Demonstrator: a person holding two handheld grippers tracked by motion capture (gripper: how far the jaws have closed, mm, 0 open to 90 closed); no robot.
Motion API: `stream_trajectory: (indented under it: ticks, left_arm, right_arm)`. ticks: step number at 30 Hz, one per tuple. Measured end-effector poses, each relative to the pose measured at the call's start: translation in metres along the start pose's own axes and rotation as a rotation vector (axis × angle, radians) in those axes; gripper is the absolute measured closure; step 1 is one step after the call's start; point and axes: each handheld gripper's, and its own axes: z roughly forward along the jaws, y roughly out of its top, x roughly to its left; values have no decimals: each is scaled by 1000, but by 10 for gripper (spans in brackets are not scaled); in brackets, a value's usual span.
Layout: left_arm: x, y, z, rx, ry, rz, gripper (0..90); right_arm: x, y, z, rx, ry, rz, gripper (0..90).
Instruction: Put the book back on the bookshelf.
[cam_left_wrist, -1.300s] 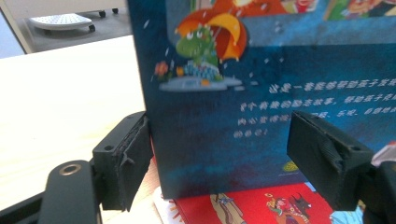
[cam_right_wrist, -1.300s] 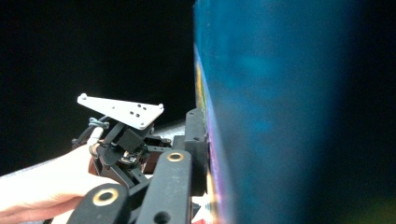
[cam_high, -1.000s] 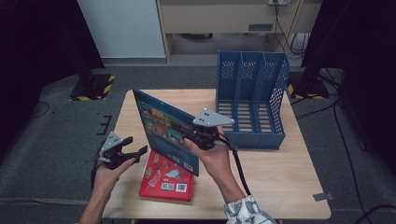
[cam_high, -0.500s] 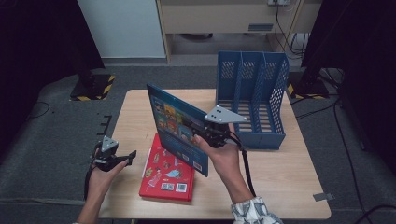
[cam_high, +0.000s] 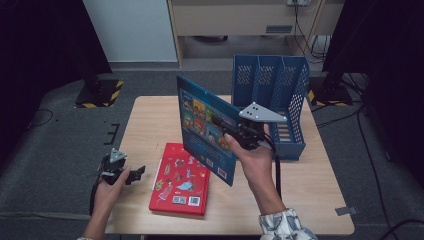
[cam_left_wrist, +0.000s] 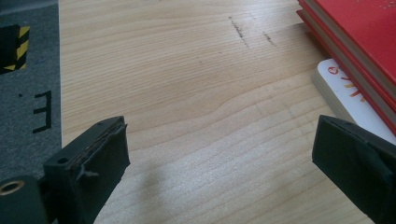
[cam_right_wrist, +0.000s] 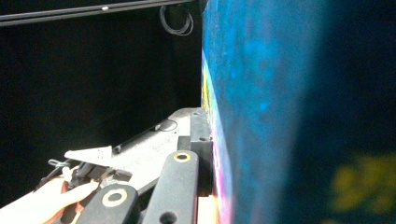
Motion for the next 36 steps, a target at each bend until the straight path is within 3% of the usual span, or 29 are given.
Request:
stream_trajectory:
  ticks: [17, 30, 36]
  left_arm:
    - [-1, -2, 3, 17, 17, 4, 31]
    - [-3, -2, 6, 36, 17, 16, 30]
    - [-2, -2, 6, 38, 18, 15, 31]
  right_arm:
    - [-18, 40, -13, -23, -107, 32, 831]
    - [-30, 59, -26, -46, -169, 31, 830]
    - [-40, 63, -38, -52, -221, 32, 830]
